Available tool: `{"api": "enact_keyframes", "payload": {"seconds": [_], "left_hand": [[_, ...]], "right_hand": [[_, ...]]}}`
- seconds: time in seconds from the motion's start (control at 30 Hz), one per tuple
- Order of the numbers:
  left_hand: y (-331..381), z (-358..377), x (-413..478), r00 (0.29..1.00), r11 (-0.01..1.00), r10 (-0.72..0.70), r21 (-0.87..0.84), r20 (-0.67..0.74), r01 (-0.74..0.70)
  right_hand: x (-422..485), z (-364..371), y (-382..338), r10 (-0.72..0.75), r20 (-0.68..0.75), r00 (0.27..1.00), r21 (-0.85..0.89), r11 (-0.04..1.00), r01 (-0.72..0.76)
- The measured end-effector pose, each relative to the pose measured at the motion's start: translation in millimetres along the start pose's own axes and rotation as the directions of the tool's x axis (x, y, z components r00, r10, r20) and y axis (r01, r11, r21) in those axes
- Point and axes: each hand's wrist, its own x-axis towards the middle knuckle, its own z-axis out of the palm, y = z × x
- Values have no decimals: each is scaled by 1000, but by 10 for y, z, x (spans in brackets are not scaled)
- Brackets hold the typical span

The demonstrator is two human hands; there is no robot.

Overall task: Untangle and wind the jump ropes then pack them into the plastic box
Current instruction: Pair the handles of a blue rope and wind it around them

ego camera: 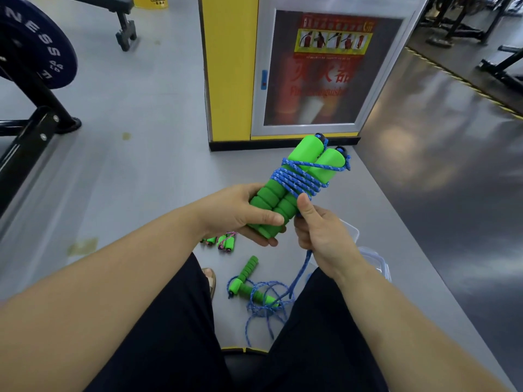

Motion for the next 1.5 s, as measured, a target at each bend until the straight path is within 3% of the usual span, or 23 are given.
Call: {"api": "enact_keyframes", "payload": {"seconds": [0.17,0.27,0.37,0.43,0.5,0.57,0.63,0.7,0.83,0.9,0.97,1.07,1.13,1.17,1.23,1.3,1.4,1.5], "left_hand": [[-16,-5,38,1000,999,3,51,2,-3],[-70,36,111,997,994,6,113,-80,3],[-99,25,185,975,978,-8,202,-223,54],[-80,-9,210,949,943,3,318,-314,102],[-37,-8,238,934,774,75,611,-348,165],[-22,22,281,922,512,157,828,-353,230],[-10,13,318,899,341,217,893,-380,295],[27,-39,310,885,175,259,920,-387,350],[24,-60,239,942,-135,205,946,-266,296],[-18,-38,218,959,-192,194,951,-206,243],[-16,-26,208,970,-202,170,958,-171,204],[21,29,187,993,-214,89,973,-73,91],[57,70,153,998,-202,66,979,11,3],[79,81,129,996,-193,69,981,50,-35],[128,89,81,989,-164,98,982,113,-95],[176,85,27,980,-100,152,988,132,-117],[200,75,-49,964,176,259,978,64,-113],[179,72,-83,937,388,344,899,62,-202]], "right_hand": [[15,-46,-4,76,60,995,12,997,-77],[38,-74,18,145,67,987,-22,989,-144],[64,-115,36,139,55,989,-413,905,-104],[70,-124,46,147,64,987,-572,816,-84],[63,-89,20,179,79,981,-615,783,-93],[71,-39,-13,237,68,969,-511,843,-170],[65,9,-50,335,108,936,-271,916,-297],[46,27,-94,388,185,903,-195,915,-353],[56,-29,-382,315,222,923,-428,882,-197],[92,-90,-576,237,192,952,-700,713,-36],[145,-138,-728,140,221,965,-867,482,128],[208,-144,-896,24,367,930,-912,203,355],[243,-140,-988,-2,443,897,-895,49,443],[283,-165,-1022,5,457,890,-890,22,456],[344,-234,-1041,68,443,894,-896,70,439],[407,-315,-999,119,430,895,-887,241,394],[474,-417,-801,120,393,912,-782,565,263],[544,-622,-269,220,285,933,-555,832,-26]]}}
